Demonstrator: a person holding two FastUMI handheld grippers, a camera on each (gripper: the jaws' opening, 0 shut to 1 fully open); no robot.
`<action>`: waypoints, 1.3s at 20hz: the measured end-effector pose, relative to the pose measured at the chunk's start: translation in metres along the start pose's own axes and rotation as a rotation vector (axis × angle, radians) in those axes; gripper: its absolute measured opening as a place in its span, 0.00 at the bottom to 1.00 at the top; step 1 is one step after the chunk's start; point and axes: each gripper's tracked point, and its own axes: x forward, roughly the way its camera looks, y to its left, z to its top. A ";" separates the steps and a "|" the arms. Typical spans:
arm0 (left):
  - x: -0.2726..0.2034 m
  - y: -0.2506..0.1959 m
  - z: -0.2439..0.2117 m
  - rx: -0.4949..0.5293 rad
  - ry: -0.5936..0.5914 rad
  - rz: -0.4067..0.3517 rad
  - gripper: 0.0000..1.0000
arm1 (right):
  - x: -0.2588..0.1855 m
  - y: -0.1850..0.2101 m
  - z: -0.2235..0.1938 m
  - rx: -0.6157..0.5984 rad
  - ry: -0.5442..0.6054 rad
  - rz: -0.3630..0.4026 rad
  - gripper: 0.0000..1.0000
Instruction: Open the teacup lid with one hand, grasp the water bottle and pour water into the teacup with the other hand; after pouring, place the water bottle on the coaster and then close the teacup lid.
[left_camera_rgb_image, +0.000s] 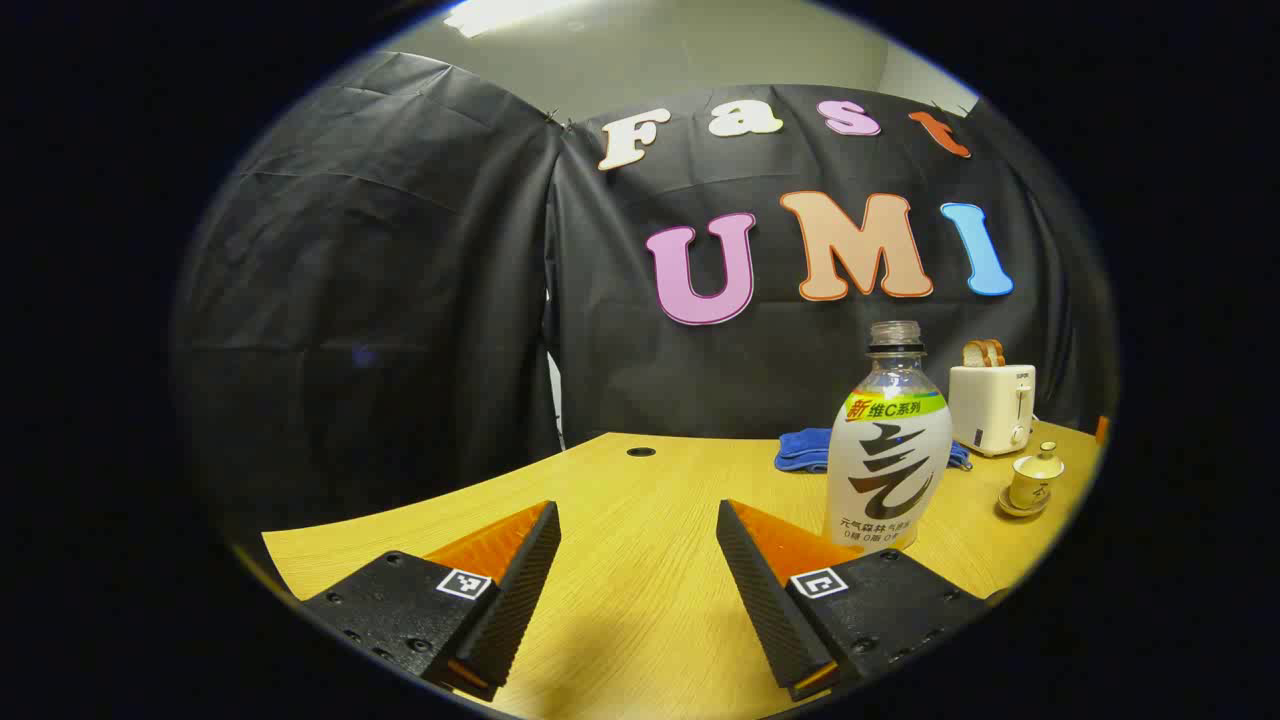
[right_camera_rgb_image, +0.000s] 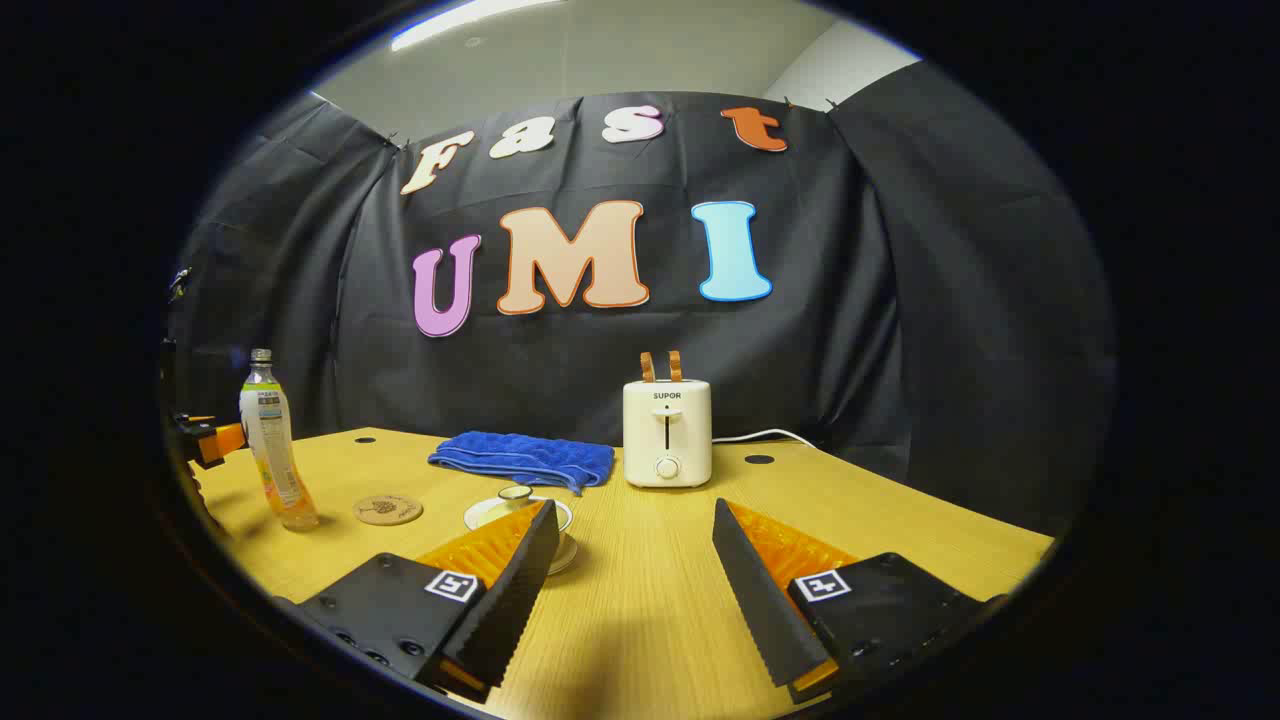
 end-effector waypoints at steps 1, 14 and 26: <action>0.000 0.000 0.000 0.000 0.000 0.000 0.92 | 0.000 0.000 0.000 0.000 0.000 0.000 0.98; 0.000 0.000 0.000 0.000 0.000 0.000 0.92 | 0.000 0.000 0.000 0.000 0.000 0.000 0.96; 0.000 0.000 0.000 0.000 -0.001 -0.001 0.92 | -0.001 0.006 0.000 0.002 0.003 0.038 0.96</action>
